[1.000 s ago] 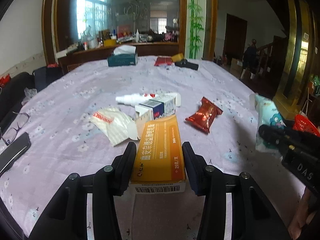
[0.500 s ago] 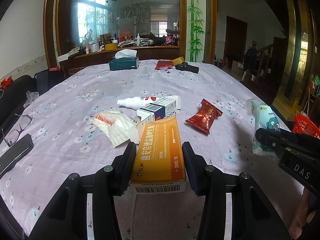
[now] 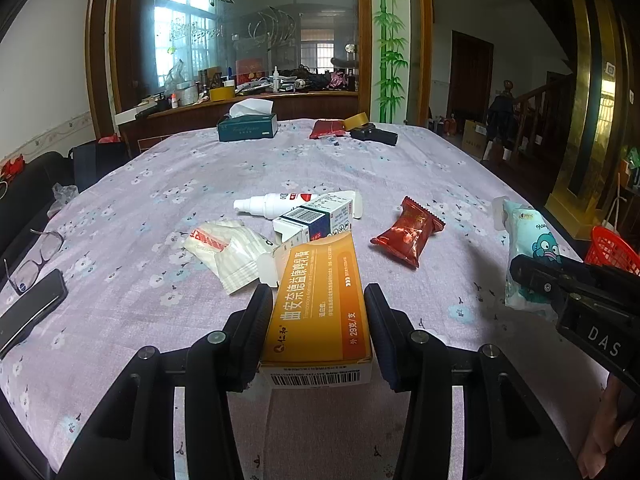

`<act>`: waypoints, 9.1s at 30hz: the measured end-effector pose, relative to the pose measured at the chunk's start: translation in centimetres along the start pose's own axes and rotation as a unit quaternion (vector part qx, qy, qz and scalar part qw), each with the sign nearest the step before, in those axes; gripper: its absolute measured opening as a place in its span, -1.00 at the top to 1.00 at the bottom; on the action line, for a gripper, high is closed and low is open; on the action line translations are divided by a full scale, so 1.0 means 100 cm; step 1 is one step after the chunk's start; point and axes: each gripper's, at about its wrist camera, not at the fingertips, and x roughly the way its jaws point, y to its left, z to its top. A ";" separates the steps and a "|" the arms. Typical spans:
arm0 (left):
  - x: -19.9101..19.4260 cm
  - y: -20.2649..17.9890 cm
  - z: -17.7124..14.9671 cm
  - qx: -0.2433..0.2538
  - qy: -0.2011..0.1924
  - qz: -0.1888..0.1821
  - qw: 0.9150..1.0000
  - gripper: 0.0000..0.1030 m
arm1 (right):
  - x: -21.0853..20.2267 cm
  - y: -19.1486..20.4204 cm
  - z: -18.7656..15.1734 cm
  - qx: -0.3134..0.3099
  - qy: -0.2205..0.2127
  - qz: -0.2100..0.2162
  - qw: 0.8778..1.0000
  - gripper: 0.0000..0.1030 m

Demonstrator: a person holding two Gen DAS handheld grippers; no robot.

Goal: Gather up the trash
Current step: 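Hold the orange box and tissue pack above the table with both tools, then carry orange box and tissue pack over the red basket and open both tools, then move both open tools back from the basket toward the table, then grasp the white paper bag with the left tool while the right grasps the red candy wrapper, then lift the white paper bag and red candy wrapper above the table with both tools, then carry the paper bag and candy wrapper over the red basket with both tools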

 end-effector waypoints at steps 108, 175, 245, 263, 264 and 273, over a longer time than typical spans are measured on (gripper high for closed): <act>0.008 -0.302 0.063 0.113 0.082 -0.329 0.934 -0.24 | -0.136 -0.280 -0.024 0.280 -0.080 -0.138 0.947 -0.11; 0.101 0.104 0.063 -0.203 0.158 -0.025 0.966 -0.34 | 0.104 0.018 0.082 0.048 0.067 0.089 0.993 0.38; 0.064 0.057 0.068 -0.033 -0.053 0.097 0.993 0.07 | 0.099 0.046 0.072 -0.033 0.035 0.028 0.998 0.38; 0.064 0.057 0.068 -0.034 -0.053 0.097 0.993 0.07 | 0.099 0.043 0.073 -0.044 0.034 0.004 0.998 0.38; 0.064 0.057 0.068 -0.034 -0.053 0.097 0.993 0.07 | 0.099 0.044 0.073 -0.045 0.034 0.001 0.998 0.38; 0.064 0.057 0.068 -0.033 -0.053 0.097 0.993 0.07 | 0.097 0.047 0.073 -0.060 0.027 -0.021 0.998 0.38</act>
